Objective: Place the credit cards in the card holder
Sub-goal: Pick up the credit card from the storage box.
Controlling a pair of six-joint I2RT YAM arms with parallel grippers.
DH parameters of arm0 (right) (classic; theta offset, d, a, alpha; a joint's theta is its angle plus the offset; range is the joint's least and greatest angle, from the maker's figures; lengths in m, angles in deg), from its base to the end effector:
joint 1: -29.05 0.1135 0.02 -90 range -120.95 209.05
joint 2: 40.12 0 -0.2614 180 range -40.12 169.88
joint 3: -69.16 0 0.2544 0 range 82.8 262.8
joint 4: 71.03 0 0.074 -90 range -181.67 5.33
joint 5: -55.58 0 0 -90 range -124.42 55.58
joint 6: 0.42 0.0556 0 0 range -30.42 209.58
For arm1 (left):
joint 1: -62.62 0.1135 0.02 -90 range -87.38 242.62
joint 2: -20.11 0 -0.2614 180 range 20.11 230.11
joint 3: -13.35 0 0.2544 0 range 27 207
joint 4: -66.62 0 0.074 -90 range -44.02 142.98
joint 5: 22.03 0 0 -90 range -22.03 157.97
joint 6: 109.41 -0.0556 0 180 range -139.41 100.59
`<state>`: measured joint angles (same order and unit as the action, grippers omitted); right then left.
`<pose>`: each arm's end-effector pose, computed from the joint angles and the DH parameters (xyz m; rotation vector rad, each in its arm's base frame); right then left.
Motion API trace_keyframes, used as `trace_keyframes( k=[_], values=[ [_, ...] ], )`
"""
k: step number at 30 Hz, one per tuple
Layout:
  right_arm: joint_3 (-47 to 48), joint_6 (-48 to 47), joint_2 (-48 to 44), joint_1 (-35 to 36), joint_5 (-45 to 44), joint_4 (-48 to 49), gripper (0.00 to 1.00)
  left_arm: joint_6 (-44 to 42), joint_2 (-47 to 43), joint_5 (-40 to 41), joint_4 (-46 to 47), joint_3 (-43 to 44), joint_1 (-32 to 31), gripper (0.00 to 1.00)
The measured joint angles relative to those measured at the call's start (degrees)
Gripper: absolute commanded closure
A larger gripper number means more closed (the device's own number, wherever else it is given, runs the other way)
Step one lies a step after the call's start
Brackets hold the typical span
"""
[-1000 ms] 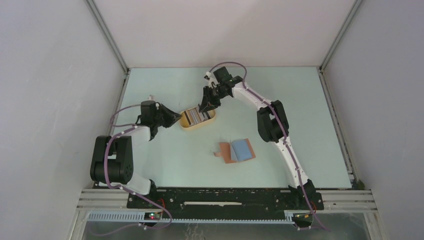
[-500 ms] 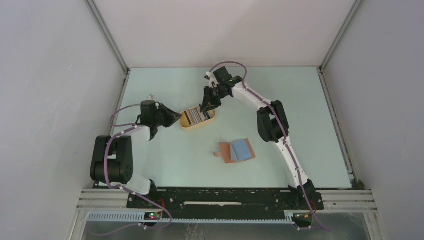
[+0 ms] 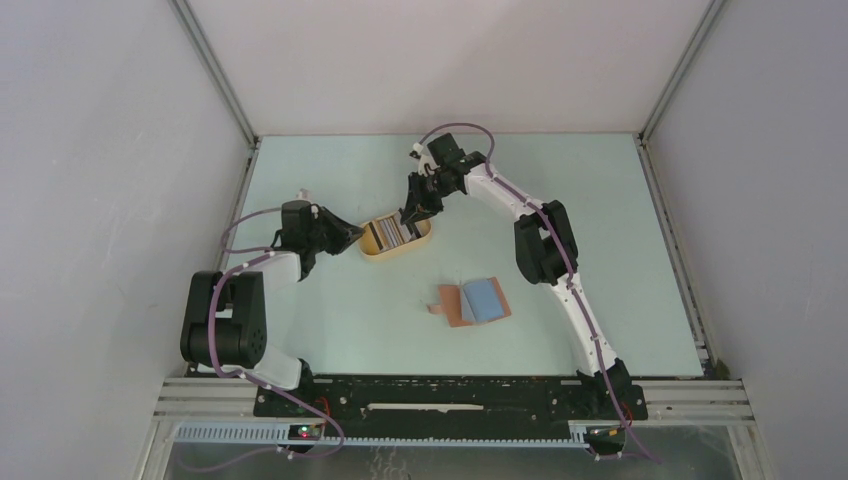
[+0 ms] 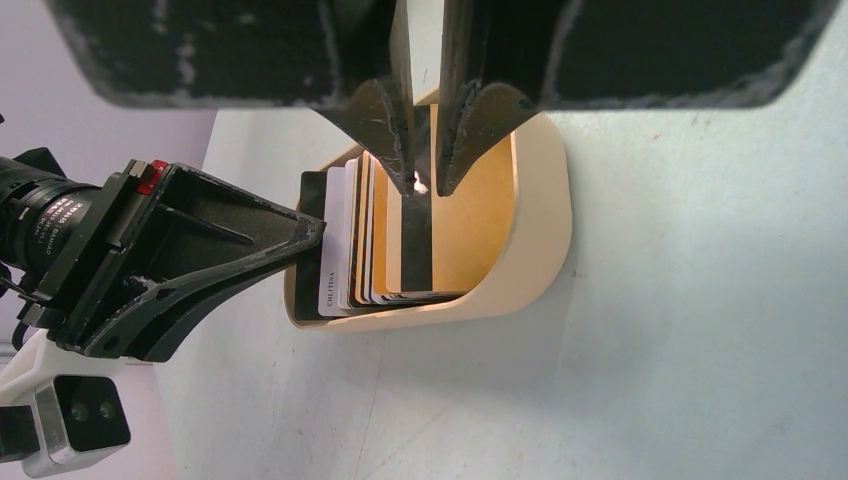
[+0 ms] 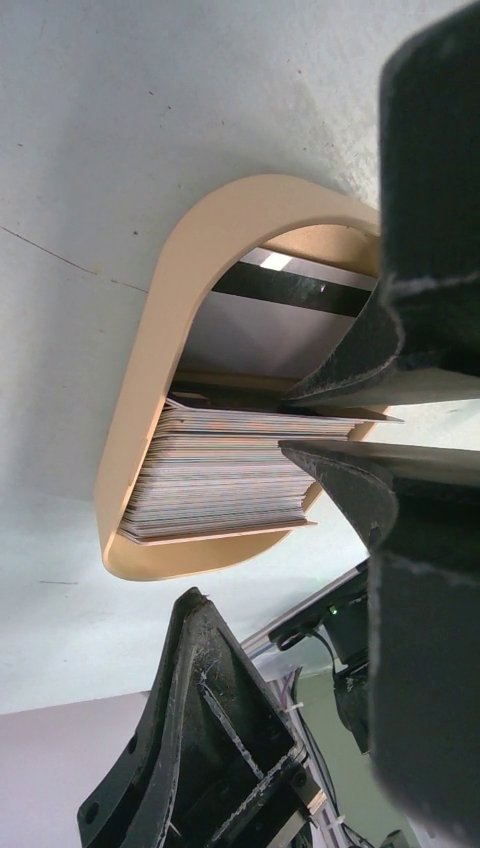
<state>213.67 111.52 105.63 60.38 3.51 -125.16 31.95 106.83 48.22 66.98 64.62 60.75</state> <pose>0.4583 0.3190 0.1581 -0.4998 2.6175 1.1842 0.3149 -0.0291 0.1543 -0.7663 2.1548 -0.8847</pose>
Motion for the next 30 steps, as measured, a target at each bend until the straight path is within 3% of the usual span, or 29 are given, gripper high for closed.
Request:
trace_keyframes(
  k=[10, 19, 30],
  values=[
    [-0.7, 0.0, 0.0, -0.61, -0.2, 0.02, 0.8, -0.37, 0.0, -0.04, 0.02, 0.0, 0.0, 0.83],
    [-1.2, -0.09, 0.0, -1.2, -0.42, 0.0, 0.91, -0.37, 0.0, -0.09, 0.02, 0.0, 0.0, 0.83],
    [-1.53, -0.98, 0.0, -1.55, -1.07, -0.13, 0.93, -0.37, 0.0, -0.2, 0.09, 0.0, 0.0, 0.83]
  ],
)
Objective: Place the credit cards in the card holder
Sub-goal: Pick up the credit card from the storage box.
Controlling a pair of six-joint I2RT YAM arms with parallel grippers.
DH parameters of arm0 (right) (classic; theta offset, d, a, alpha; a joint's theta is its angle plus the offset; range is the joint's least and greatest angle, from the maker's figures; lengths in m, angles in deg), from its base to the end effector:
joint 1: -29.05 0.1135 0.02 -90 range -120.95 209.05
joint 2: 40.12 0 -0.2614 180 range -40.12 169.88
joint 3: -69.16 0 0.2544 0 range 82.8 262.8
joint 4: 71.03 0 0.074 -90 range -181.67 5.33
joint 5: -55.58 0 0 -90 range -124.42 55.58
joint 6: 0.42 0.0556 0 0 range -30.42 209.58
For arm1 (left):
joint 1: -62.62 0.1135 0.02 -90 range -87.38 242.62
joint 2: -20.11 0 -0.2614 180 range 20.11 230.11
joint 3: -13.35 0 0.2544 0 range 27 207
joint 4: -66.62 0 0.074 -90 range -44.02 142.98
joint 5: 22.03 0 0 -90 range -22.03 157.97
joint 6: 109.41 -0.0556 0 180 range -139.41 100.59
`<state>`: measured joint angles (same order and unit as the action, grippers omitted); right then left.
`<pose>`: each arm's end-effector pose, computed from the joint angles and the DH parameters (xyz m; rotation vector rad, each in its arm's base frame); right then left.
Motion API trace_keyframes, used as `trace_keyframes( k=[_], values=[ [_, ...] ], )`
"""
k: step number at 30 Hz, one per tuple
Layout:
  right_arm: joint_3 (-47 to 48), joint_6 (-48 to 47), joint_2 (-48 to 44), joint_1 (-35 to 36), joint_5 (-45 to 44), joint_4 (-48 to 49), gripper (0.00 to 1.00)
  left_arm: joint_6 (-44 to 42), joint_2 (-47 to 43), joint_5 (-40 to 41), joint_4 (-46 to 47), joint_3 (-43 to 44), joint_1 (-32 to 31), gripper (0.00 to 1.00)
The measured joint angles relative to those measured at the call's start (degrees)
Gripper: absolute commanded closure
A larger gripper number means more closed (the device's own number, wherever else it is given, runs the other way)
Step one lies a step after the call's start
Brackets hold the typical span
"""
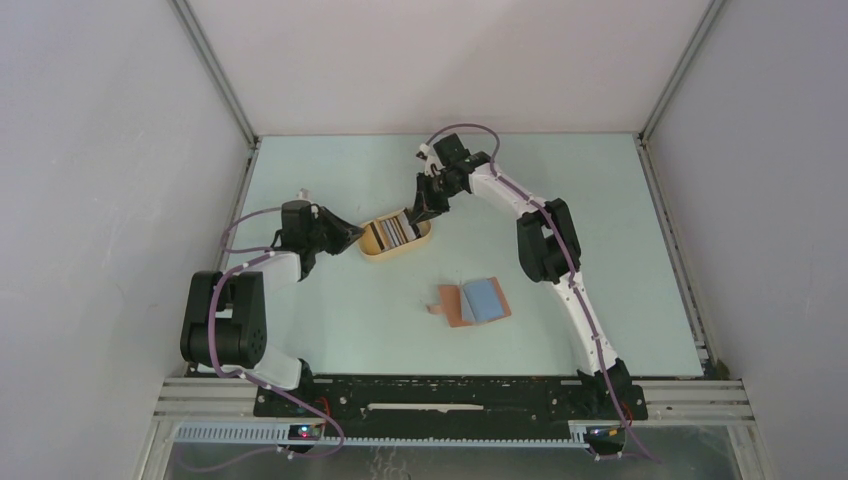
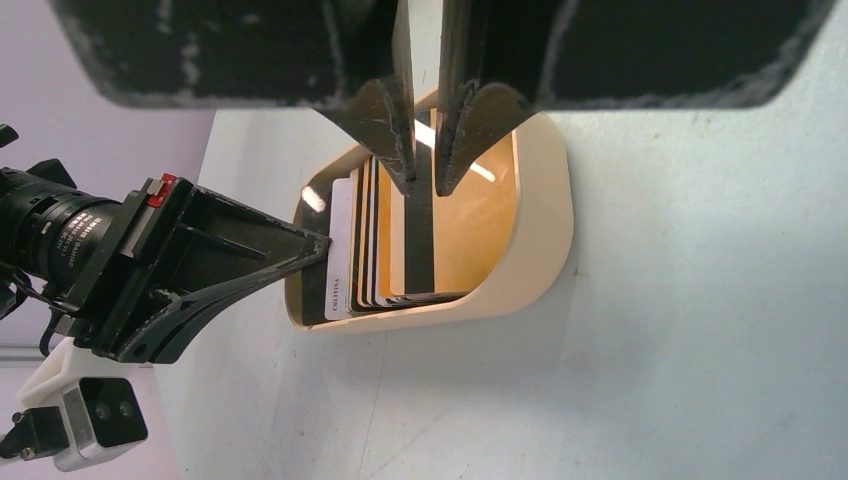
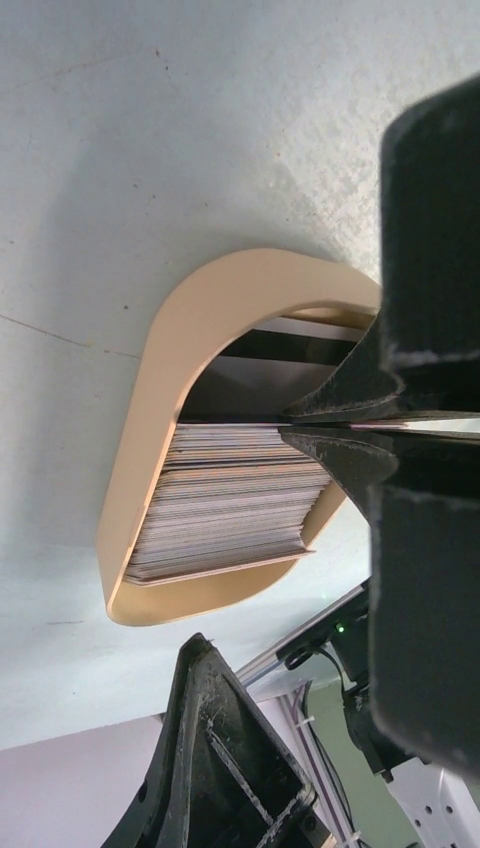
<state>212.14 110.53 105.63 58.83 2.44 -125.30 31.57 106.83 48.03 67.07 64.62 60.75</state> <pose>0.4648 0.3044 0.1489 -0.4677 2.6404 1.1417 0.3149 -0.0293 0.1545 -0.7561 2.1558 -0.8852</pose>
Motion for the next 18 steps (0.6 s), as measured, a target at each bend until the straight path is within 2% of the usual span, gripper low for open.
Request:
trace_keyframes(
  k=[11, 18],
  values=[
    [-0.26, -2.89, -0.87, -0.31, -3.23, -1.11, 0.93, -0.02, 0.0, -0.07, 1.27, 0.0, 0.0, 0.84],
    [-0.31, -5.68, -2.1, 0.07, -6.43, -1.79, 0.89, -0.02, -0.02, -0.33, 1.9, 0.0, 0.0, 0.84]
  ],
)
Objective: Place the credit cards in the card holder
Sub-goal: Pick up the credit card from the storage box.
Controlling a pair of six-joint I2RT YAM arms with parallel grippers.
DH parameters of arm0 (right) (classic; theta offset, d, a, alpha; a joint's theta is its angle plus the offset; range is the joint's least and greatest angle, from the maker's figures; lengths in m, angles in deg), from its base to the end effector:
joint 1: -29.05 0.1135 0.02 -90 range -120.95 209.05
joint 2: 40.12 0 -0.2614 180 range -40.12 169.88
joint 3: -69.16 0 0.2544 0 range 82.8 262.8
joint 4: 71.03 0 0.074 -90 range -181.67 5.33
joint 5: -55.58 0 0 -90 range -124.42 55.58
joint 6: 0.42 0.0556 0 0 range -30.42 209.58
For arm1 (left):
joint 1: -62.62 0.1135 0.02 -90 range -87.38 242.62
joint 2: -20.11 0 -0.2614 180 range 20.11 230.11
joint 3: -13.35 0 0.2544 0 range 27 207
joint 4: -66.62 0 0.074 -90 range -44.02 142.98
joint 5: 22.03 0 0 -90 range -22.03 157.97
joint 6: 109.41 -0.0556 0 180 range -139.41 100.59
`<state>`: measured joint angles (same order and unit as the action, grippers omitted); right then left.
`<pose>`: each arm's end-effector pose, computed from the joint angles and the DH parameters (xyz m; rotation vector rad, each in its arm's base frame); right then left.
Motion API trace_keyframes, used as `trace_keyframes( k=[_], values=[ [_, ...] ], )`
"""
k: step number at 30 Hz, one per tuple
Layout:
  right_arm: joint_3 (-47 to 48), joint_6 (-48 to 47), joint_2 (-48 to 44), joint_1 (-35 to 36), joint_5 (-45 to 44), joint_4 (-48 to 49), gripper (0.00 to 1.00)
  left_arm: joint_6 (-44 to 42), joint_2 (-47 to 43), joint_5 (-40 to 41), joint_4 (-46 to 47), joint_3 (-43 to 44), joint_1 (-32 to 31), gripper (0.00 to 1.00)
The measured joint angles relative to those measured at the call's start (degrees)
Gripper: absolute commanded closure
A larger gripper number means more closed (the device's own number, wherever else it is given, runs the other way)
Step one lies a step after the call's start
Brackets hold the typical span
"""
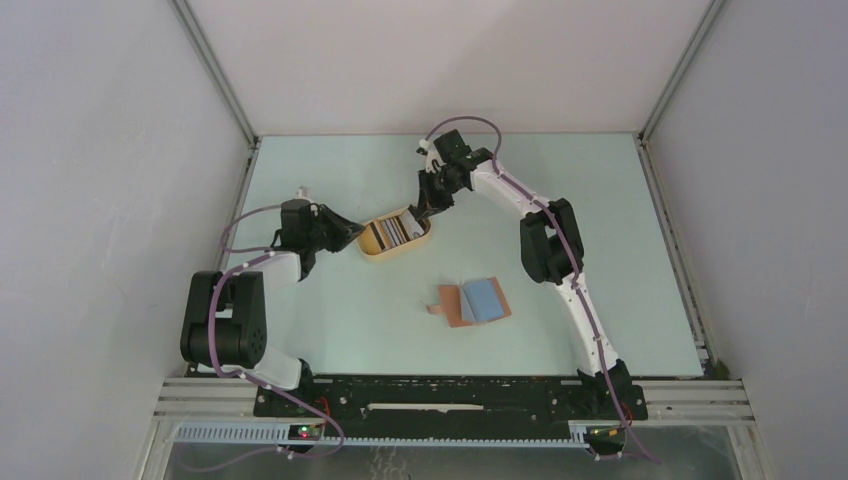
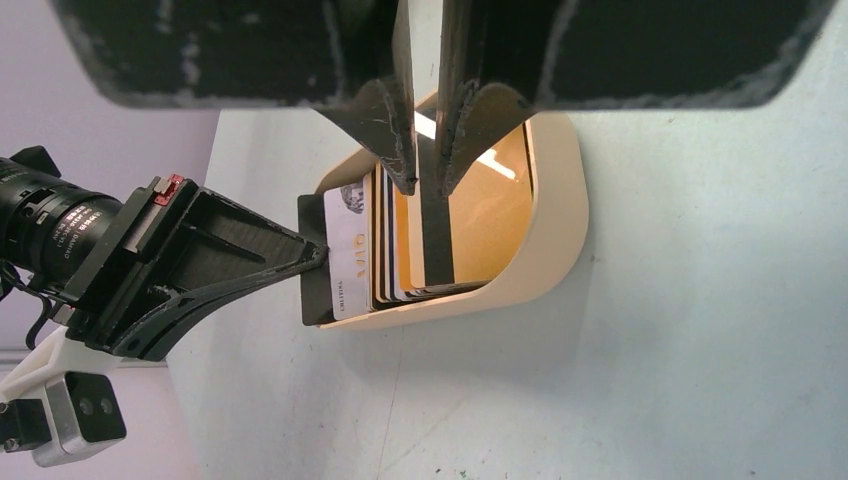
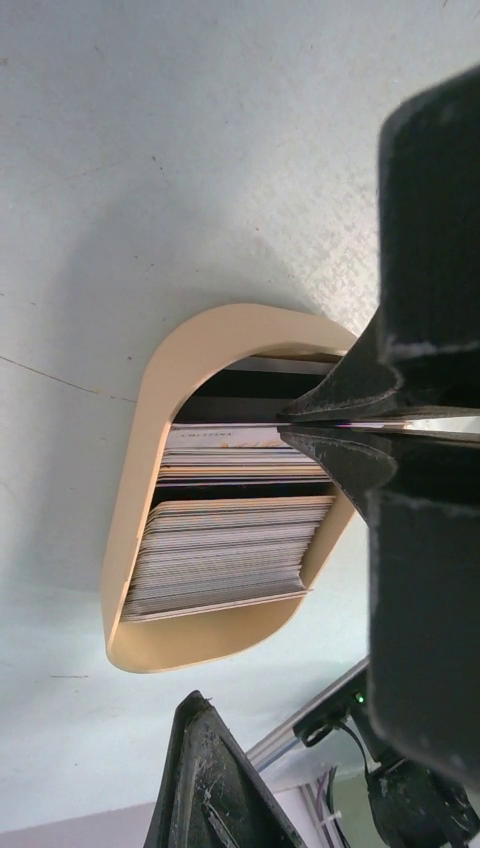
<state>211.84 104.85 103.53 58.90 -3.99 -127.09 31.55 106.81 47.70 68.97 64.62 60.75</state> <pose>0.4641 0.2988 0.1618 -0.5476 2.6005 0.9661 0.3172 -0.0296 0.1581 -0.7332 2.1280 -0.8989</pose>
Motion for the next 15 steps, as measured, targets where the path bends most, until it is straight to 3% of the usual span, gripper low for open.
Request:
trace_keyframes(
  k=[7, 15],
  values=[
    [0.02, -2.25, -0.55, 0.61, -1.77, 0.0, 0.88, 0.0, 0.0, -0.81, 0.68, 0.0, 0.0, 0.84],
    [0.0, -3.67, -0.61, 0.96, -3.21, -0.02, 0.98, 0.0, 0.0, -1.14, 1.44, 0.0, 0.0, 0.84]
  ],
)
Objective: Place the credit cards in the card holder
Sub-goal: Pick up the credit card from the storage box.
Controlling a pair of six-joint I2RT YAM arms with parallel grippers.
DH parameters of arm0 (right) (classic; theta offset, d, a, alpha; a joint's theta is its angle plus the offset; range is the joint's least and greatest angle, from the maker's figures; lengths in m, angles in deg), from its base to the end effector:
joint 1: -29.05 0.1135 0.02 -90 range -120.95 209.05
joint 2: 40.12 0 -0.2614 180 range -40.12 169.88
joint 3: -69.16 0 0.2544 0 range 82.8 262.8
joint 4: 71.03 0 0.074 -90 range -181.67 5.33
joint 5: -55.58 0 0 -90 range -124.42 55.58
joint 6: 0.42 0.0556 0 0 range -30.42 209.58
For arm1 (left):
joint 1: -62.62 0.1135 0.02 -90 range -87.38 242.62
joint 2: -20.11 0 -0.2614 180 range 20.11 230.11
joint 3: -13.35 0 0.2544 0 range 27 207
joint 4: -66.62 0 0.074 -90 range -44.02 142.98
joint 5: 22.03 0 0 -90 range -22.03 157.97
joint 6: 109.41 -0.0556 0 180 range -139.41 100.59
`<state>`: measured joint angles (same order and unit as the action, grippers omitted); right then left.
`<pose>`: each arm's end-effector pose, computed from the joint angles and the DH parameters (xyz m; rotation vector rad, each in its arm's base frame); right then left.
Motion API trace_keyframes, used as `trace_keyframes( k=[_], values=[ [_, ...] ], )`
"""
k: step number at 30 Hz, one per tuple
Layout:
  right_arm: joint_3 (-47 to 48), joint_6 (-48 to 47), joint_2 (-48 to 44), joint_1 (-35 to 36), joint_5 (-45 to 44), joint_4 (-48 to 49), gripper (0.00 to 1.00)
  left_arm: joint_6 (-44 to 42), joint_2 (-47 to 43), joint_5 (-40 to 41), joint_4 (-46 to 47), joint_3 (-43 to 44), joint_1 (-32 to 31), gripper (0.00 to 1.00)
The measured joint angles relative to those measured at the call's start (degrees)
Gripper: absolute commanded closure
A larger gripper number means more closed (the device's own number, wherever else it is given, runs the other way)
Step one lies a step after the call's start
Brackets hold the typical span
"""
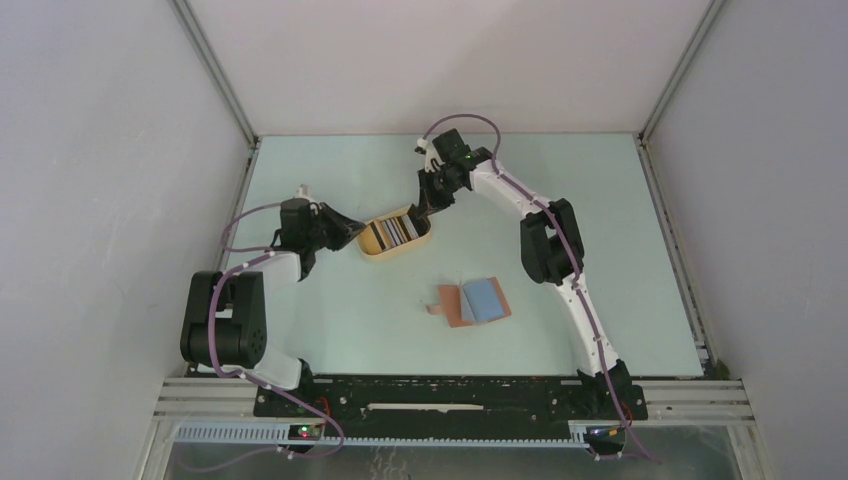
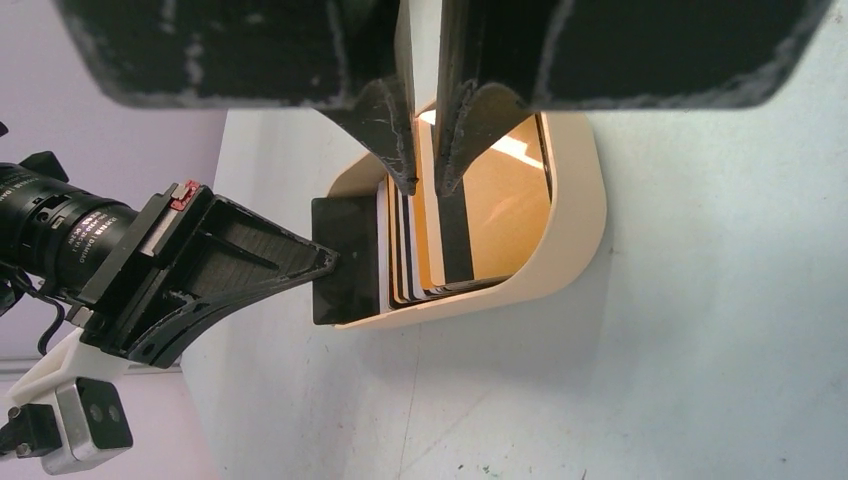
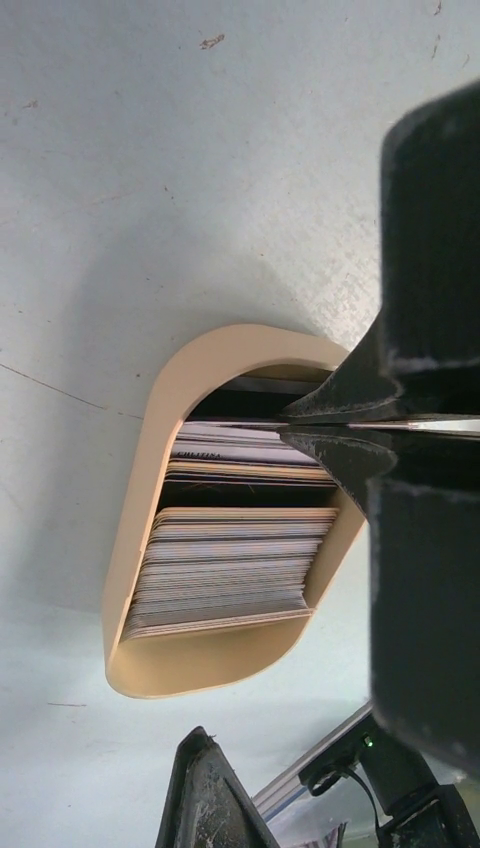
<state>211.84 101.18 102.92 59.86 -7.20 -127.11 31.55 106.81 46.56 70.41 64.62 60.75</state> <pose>0.4606 0.3043 0.1662 -0.6280 2.5604 0.8803 0.3185 -0.0307 0.1610 -0.7074 2.1118 -0.9252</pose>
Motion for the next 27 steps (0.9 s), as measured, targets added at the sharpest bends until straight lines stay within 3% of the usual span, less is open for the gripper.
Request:
trace_keyframes(
  k=[8, 18, 22, 27],
  values=[
    [0.0, -2.21, -2.19, -0.11, 0.55, -0.7, 1.0, 0.0, -0.46, -0.44, 2.19, -0.35, 0.02, 0.84],
    [-4.22, -7.13, -12.22, -1.62, 9.86, -0.98, 1.0, -0.02, -4.42, -5.86, 13.35, -4.92, -0.09, 0.83],
    [-8.81, -10.86, -15.89, -2.56, 16.31, -1.49, 1.0, -1.33, -8.61, -7.74, 16.98, -7.15, -1.84, 0.82],
    [-16.68, -16.28, -21.33, -3.76, 23.54, -3.08, 1.0, -7.28, -22.08, -8.57, 19.58, -9.64, -8.96, 0.78]
  ],
)
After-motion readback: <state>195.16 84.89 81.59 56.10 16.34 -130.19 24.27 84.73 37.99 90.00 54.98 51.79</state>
